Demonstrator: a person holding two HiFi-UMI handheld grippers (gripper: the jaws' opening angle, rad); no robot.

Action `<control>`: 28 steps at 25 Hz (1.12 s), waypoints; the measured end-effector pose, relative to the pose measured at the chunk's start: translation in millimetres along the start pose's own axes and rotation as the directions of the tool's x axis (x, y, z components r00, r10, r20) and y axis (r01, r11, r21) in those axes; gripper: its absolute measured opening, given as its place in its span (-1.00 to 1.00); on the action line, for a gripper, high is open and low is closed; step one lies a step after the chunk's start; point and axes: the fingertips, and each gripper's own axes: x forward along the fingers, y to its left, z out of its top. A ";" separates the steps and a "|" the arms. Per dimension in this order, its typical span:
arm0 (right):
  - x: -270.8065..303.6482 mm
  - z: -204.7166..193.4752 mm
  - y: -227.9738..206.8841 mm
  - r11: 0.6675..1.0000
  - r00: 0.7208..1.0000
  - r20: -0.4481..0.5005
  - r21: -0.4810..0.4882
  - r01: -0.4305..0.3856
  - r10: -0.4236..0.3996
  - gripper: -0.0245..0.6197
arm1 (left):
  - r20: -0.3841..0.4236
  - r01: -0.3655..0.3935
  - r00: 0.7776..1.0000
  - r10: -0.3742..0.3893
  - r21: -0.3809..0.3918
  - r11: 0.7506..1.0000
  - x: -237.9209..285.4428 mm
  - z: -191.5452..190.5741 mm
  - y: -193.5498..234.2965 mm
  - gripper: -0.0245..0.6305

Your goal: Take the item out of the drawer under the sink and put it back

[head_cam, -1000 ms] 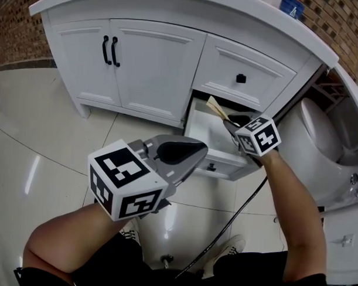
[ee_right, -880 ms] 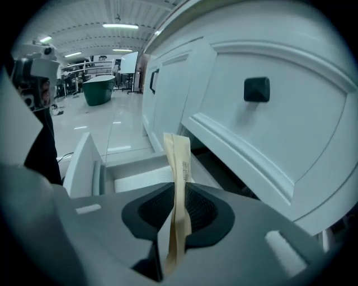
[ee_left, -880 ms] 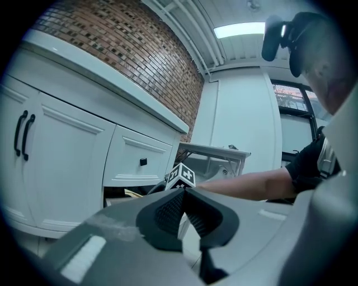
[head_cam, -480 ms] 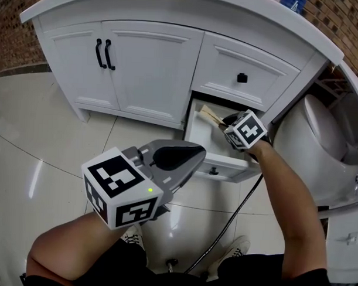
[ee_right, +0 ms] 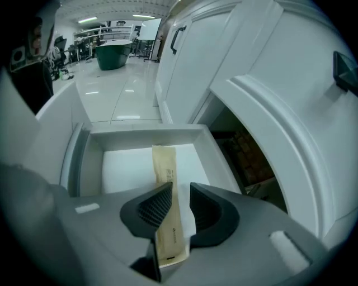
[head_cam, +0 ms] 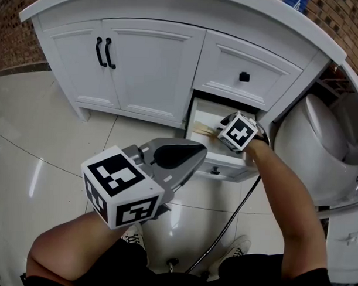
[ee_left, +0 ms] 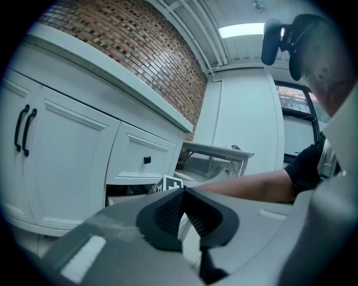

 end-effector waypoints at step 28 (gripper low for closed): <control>-239.7 44.4 45.4 0.879 0.722 0.660 0.450 -0.159 -0.207 -0.90 | 0.012 0.050 0.999 -0.050 0.025 0.998 -0.8 -4.3 -38.8 -0.91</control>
